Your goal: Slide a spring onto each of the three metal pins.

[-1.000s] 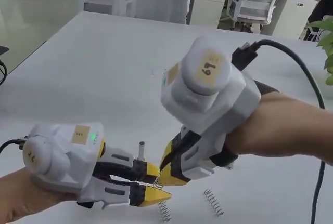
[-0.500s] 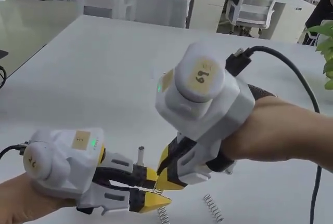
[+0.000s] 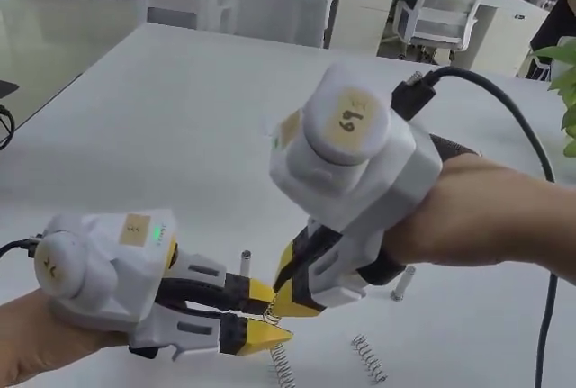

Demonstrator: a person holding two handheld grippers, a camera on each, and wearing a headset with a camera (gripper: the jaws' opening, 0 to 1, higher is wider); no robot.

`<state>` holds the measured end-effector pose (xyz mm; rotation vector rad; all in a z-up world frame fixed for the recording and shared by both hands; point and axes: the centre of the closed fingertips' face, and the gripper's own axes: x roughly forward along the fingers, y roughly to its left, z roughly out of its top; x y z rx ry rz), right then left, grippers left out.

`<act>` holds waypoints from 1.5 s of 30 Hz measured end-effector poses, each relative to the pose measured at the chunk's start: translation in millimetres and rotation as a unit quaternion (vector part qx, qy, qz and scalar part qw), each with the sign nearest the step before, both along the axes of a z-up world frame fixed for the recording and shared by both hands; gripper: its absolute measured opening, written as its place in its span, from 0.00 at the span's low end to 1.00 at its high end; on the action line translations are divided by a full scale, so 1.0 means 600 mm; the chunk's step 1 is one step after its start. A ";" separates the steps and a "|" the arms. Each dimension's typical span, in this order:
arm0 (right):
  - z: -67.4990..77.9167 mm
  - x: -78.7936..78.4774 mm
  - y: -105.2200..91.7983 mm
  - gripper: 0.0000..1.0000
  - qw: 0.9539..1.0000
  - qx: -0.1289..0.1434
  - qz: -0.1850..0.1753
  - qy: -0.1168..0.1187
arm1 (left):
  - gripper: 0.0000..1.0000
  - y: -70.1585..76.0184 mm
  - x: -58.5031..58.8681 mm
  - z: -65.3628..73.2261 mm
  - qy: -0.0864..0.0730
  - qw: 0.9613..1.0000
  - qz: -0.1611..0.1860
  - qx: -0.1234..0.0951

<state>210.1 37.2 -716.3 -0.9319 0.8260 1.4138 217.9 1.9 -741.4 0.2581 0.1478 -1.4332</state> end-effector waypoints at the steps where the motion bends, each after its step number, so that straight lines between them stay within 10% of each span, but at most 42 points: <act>1: 0.000 0.000 0.001 0.06 1.000 0.000 0.000 0.000 | 0.03 0.000 0.000 0.000 0.000 1.000 0.000 0.000; 29: 0.000 0.008 -0.004 0.06 1.000 -0.013 0.006 -0.007 | 0.06 0.004 0.006 0.001 -0.001 1.000 0.003 0.001; 45: 0.007 0.036 -0.049 0.06 0.999 -0.043 -0.011 -0.021 | 0.11 0.047 0.010 -0.022 0.011 0.999 0.045 0.001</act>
